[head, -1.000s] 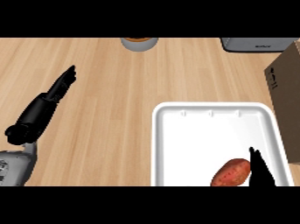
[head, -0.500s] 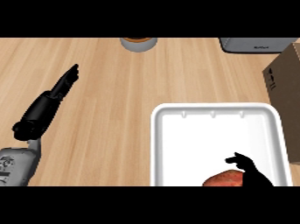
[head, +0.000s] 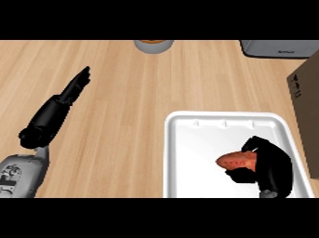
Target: Pick the sweet potato from the tray and place it in the cardboard box
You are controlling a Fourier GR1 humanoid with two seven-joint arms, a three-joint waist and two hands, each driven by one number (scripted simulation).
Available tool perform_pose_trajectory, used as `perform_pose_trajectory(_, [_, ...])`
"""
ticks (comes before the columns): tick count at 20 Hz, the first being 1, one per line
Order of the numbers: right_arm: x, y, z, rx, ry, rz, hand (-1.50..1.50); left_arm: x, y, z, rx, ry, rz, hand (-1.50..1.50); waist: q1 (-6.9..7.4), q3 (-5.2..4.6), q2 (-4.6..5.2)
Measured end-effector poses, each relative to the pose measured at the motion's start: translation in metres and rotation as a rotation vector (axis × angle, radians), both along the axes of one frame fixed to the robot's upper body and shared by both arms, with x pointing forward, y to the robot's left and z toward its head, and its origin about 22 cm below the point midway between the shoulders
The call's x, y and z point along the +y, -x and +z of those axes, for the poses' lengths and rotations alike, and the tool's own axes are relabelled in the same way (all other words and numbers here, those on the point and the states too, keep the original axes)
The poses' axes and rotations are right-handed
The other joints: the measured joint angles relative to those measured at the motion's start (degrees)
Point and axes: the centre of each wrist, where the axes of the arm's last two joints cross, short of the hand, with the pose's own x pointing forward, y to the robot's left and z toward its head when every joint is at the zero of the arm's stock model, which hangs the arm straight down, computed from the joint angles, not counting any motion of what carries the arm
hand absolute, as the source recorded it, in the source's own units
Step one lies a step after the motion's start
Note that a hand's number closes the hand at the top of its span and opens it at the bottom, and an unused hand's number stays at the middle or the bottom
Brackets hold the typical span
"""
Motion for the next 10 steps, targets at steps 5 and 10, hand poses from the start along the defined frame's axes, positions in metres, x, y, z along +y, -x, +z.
perform_pose_trajectory(5, [-0.032, -0.081, 0.038, 0.034, 0.079, -0.004, 1.50, -0.012, -0.004, 0.008, -0.021, -0.002, -0.062, 0.00, 3.73, 0.32, 1.20])
perform_pose_trajectory(10, [-0.050, -0.148, 0.087, -0.014, 0.201, 0.018, 1.50, -0.014, -0.006, 0.008, -0.023, -0.003, -0.076, 0.00, 4.38, 0.37, 1.40])
